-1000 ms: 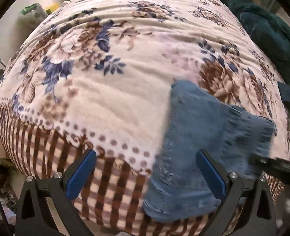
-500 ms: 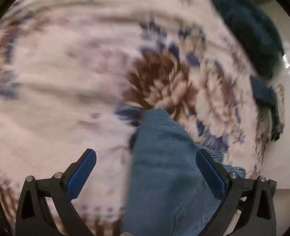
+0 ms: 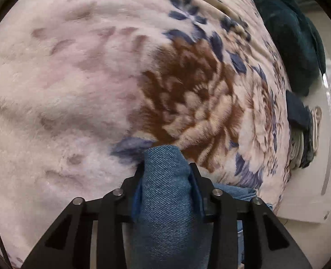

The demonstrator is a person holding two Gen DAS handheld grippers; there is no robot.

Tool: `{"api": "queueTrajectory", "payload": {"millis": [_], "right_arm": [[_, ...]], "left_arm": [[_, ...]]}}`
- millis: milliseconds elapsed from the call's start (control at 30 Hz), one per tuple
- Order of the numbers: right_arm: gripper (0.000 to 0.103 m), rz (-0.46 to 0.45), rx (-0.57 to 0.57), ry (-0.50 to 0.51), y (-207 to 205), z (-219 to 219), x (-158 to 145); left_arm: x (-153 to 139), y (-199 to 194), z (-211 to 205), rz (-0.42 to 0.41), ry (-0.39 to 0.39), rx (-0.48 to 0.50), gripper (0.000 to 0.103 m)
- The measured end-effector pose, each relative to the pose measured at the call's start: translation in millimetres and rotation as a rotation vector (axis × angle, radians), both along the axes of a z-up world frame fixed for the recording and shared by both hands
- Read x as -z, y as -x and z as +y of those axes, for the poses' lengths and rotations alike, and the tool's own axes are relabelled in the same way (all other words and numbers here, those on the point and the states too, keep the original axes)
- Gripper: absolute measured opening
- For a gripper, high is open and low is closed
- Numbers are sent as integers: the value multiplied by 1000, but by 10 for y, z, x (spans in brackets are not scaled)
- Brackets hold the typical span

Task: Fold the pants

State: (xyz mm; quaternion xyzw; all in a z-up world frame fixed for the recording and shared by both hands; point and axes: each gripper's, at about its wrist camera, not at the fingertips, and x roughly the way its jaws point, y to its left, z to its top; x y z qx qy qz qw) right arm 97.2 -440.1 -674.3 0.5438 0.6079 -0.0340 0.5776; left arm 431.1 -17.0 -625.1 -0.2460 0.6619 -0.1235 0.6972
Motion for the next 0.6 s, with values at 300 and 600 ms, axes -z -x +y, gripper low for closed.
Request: {"api": "queueTrajectory", "payload": {"millis": [300, 600], "right_arm": [[37, -253, -155, 371, -288, 89, -982], [75, -78, -20, 224, -153, -214, -437]], "left_arm": [[-50, -30, 179, -34, 2, -21, 32], [-376, 167, 324, -27, 20, -92, 71]]}}
